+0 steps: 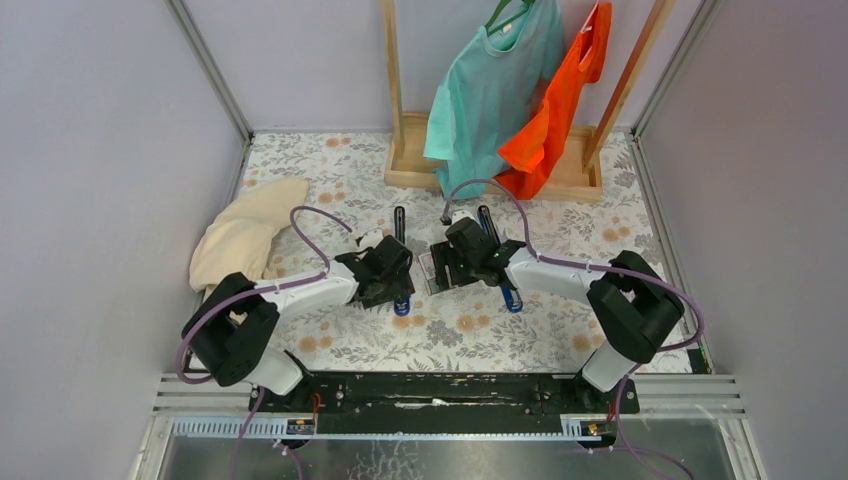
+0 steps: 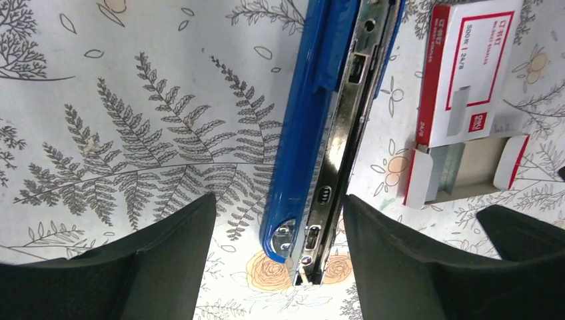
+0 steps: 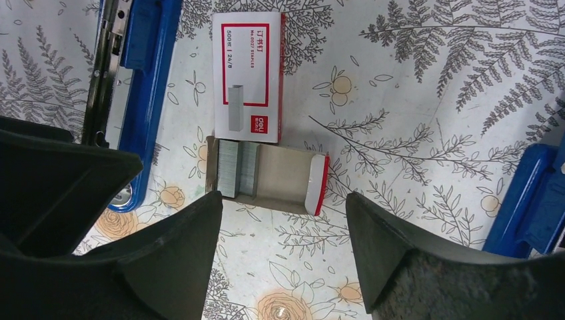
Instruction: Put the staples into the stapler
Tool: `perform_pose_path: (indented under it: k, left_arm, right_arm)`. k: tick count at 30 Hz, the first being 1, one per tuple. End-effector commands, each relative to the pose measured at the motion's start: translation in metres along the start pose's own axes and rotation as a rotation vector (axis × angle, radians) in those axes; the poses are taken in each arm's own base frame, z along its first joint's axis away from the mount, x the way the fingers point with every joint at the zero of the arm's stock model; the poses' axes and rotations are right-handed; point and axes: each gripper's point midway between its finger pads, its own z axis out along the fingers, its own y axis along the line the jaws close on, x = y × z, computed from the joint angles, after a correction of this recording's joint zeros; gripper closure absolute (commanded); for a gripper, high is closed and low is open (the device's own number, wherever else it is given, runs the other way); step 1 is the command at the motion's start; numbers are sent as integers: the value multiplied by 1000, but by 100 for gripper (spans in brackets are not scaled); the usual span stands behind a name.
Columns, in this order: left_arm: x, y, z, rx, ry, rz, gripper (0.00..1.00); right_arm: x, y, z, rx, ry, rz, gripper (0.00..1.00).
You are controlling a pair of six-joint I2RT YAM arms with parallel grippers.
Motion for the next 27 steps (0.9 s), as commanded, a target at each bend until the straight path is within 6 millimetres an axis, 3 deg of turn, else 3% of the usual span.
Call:
perform_pose_path:
  k: [1,5,19,27]
  left_arm:
    - [19,-14,8,92,91,-28,23]
    - [28,-17,12,118,129,-37,23]
    - [31,-22,3,172,131,-49,23]
    - [15,-18,-13,189,67,-56,20]
  right_arm:
    - [-13,4,1,19,-29,-16,24]
    - [-12,6,3,14,-24,-16,23]
    - [3,-3,21,56,30,-23,25]
    - [8,-8,23,90,51,-39,28]
